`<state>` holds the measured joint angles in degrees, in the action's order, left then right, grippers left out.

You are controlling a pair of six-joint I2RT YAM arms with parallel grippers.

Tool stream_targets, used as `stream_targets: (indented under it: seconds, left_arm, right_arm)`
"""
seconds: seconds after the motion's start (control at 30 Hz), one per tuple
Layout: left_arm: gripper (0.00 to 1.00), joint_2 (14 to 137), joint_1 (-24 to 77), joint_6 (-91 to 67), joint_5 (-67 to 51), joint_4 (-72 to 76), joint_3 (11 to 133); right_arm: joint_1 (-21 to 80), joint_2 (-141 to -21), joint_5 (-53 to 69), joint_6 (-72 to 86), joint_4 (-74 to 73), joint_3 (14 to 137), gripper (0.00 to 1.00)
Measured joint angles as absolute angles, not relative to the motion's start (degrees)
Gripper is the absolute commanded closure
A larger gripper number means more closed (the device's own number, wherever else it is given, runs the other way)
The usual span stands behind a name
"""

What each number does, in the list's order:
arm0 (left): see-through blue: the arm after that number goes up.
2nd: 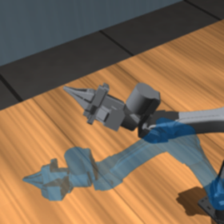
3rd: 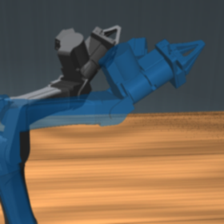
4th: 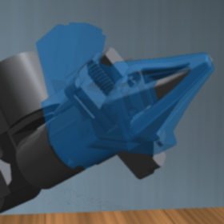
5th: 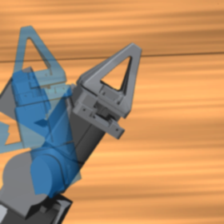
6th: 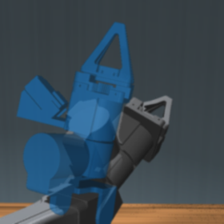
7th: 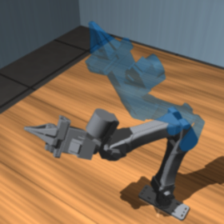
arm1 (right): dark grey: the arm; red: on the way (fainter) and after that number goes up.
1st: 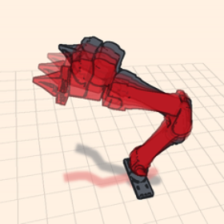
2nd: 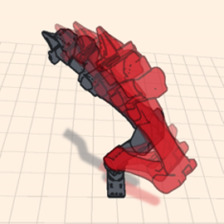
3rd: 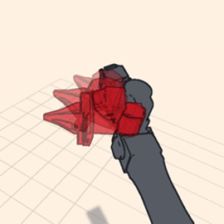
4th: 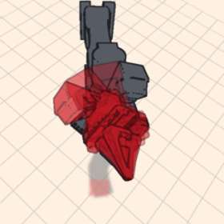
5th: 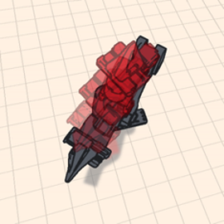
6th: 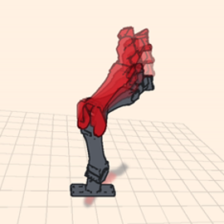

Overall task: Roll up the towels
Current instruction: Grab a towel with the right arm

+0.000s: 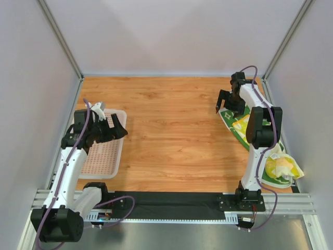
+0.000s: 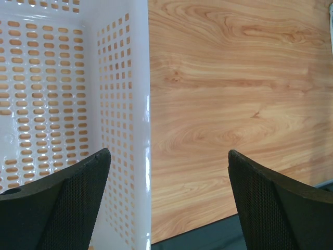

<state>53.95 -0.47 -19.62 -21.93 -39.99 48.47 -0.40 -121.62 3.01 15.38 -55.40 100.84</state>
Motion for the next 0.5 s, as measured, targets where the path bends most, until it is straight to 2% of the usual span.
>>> stream_targets:
  seconds: [0.5]
  left_arm:
    - [0.0,54.9,-0.5,-19.6,-22.2,-40.0,48.5]
  right_arm:
    - [-0.4,-123.3,3.0,15.5,-55.5,102.8,0.03]
